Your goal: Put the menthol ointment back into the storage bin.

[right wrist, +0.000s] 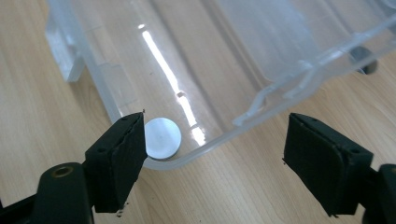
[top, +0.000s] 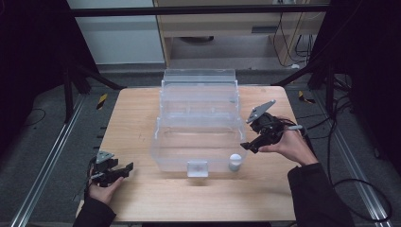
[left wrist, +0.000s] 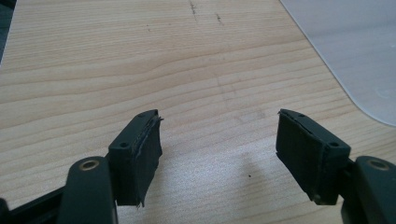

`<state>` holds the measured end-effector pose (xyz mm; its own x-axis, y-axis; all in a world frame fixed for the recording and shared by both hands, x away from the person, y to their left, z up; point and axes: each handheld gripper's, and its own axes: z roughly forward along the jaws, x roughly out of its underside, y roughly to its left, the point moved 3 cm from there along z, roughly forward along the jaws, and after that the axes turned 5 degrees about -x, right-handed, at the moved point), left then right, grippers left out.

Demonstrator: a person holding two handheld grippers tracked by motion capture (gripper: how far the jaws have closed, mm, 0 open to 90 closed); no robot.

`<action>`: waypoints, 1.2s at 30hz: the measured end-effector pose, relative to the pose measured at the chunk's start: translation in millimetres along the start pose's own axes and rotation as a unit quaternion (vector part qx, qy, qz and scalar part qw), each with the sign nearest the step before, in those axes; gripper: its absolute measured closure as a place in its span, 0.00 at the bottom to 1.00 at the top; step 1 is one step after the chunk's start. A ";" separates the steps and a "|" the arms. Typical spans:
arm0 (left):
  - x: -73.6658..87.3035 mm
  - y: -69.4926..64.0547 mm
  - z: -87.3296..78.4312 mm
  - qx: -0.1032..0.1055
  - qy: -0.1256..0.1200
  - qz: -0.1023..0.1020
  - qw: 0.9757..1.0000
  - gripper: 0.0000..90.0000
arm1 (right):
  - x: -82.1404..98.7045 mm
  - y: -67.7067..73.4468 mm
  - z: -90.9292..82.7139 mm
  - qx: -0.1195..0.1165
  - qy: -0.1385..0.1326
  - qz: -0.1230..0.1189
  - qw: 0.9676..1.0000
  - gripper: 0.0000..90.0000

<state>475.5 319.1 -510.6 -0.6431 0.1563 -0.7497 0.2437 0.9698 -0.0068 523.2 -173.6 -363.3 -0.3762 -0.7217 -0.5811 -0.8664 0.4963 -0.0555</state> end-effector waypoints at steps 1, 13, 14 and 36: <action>0.0 0.0 0.0 0.000 0.000 0.000 1.000 0.34 | 1.9 -0.7 -1.8 0.004 -0.007 0.007 1.000 0.20; 0.3 0.0 0.1 -0.001 0.002 0.002 1.000 0.34 | 41.3 -7.6 -11.3 0.063 -0.084 0.129 0.986 0.16; 0.4 -0.1 0.1 -0.001 0.002 0.002 1.000 0.34 | 45.2 -7.1 -9.3 0.062 -0.086 0.131 0.986 0.15; 0.3 -0.1 -1.3 -0.004 -0.008 0.002 1.000 0.32 | 139.0 -19.4 30.8 0.110 -0.141 0.238 0.955 0.09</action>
<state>474.4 319.3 -510.0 -0.6299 0.1581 -0.7604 0.2405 0.9706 0.0026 497.9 -268.7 -468.0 -0.5803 -0.2454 -0.7765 -0.5179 0.8471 0.1193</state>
